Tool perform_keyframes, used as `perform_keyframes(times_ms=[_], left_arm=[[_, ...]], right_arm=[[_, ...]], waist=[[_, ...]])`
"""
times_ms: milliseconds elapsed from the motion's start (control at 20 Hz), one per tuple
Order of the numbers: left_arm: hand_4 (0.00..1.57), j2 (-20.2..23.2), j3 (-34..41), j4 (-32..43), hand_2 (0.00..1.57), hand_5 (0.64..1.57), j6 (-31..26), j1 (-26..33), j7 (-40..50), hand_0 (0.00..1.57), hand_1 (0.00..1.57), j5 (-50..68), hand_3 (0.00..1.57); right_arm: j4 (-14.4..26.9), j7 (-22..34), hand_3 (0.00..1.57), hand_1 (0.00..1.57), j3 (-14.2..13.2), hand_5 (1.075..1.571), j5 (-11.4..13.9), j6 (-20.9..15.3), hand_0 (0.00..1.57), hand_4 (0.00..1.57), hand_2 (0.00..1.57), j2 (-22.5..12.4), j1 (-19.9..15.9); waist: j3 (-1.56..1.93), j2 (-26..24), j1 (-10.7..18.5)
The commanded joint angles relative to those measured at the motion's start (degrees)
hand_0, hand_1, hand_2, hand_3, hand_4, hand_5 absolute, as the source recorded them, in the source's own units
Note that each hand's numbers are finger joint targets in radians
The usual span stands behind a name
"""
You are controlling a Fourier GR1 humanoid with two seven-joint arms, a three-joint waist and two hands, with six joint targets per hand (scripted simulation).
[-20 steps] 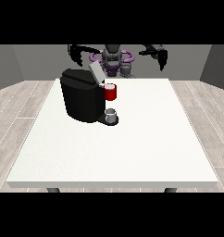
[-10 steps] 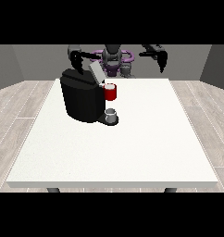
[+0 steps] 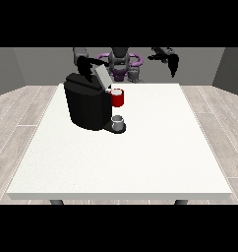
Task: Insert the coffee pod into the coffee machine and close the lid
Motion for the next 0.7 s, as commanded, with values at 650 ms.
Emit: perform_keyframes(times_ms=[650], left_arm=[[0.00,5.0,2.5,3.4,0.00,1.571,-0.4,-2.1,-1.8,0.00,0.00,2.6,0.00]], right_arm=[[2.5,0.7,0.00,0.00,2.6,1.571,3.5,-1.9,0.00,0.08,0.00,3.1,-7.6]], waist=[[0.13,3.5,-1.5]])
